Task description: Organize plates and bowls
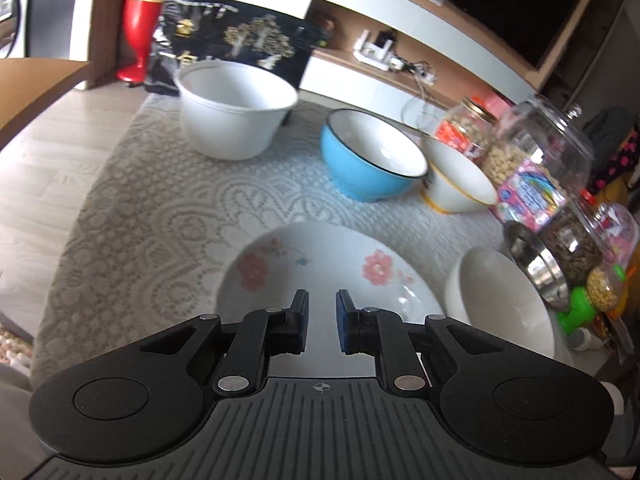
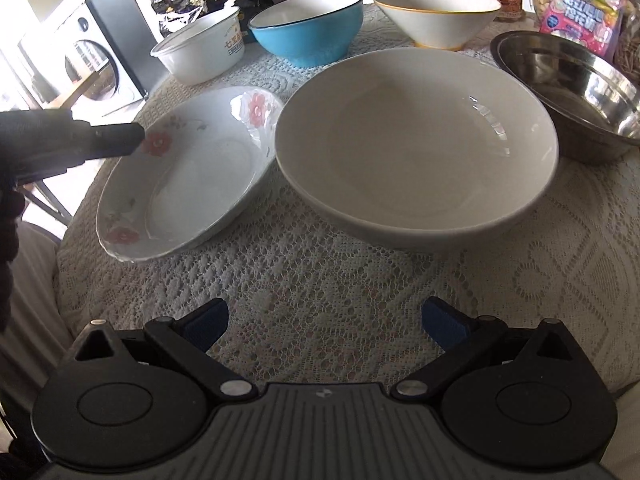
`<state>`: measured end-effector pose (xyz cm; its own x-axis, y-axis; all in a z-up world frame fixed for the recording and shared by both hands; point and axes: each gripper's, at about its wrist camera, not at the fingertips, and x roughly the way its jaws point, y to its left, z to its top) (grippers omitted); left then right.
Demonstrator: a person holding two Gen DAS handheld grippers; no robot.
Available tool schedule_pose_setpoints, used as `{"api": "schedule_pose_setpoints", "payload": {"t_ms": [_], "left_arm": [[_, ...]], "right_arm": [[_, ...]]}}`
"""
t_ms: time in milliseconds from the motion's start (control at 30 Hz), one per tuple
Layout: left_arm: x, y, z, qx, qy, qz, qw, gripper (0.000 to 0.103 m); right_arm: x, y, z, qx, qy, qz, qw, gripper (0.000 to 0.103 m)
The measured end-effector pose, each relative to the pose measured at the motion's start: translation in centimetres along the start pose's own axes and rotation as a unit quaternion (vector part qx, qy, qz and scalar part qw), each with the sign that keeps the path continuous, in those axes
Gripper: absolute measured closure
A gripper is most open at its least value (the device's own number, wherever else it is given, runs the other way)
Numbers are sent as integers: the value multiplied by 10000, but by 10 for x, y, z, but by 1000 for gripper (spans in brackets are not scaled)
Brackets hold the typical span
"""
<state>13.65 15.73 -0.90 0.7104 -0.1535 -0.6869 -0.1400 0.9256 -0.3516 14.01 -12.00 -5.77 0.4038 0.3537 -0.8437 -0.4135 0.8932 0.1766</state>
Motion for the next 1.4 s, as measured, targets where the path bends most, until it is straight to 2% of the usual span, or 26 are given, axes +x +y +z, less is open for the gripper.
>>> {"api": "schedule_pose_setpoints", "payload": {"t_ms": [67,100,133,200,233,300,367,400,500,600,633,700,767,833,900,1067,1233,1400], "left_arm": [[-3,22,7,-231,-98,249,9994,87],[-4,29,9,-297,-127,324,9990,87],[-4,35,11,-349,-126,370,9986,87],[-1,45,14,-493,-47,341,9982,87],[1,48,15,-552,10,295,9980,87],[6,52,12,-659,117,264,9974,87],[11,55,8,-720,194,311,9967,87],[13,57,6,-745,231,337,9964,87],[14,61,5,-828,278,273,9958,87],[20,62,4,-895,458,150,9948,87],[23,62,3,-920,511,165,9943,87],[27,63,3,-994,560,178,9933,85],[30,64,3,-1078,543,179,9925,85],[36,63,2,-1159,595,187,9913,84],[43,60,4,-1172,691,276,9903,79],[51,54,23,-1040,616,417,9918,72],[67,62,33,-1136,568,427,9910,72],[65,60,31,-900,561,444,9934,72]], "right_arm": [[1,11,-1,-280,42,-176,9994,1],[0,16,-1,-323,-11,-73,9995,5],[-3,20,0,-325,-81,227,9992,14],[-7,31,7,-369,-230,841,9955,15],[-9,37,10,-459,-331,1014,9932,15],[-3,53,22,-648,-424,995,9920,15],[2,63,32,-701,-330,947,9925,19],[2,66,36,-750,-262,978,9920,26],[8,68,51,-758,19,1039,9917,26],[21,53,58,-130,351,1336,9903,29],[25,52,60,59,384,1389,9895,34],[26,52,61,238,349,1307,9905,36],[25,52,61,381,177,1152,9925,44],[28,53,63,388,53,1001,9942,58],[30,55,66,417,14,938,9947,60],[40,64,79,244,-266,649,9972,64],[51,71,85,329,-373,493,9975,64],[51,74,84,224,-451,464,9977,64]]}}
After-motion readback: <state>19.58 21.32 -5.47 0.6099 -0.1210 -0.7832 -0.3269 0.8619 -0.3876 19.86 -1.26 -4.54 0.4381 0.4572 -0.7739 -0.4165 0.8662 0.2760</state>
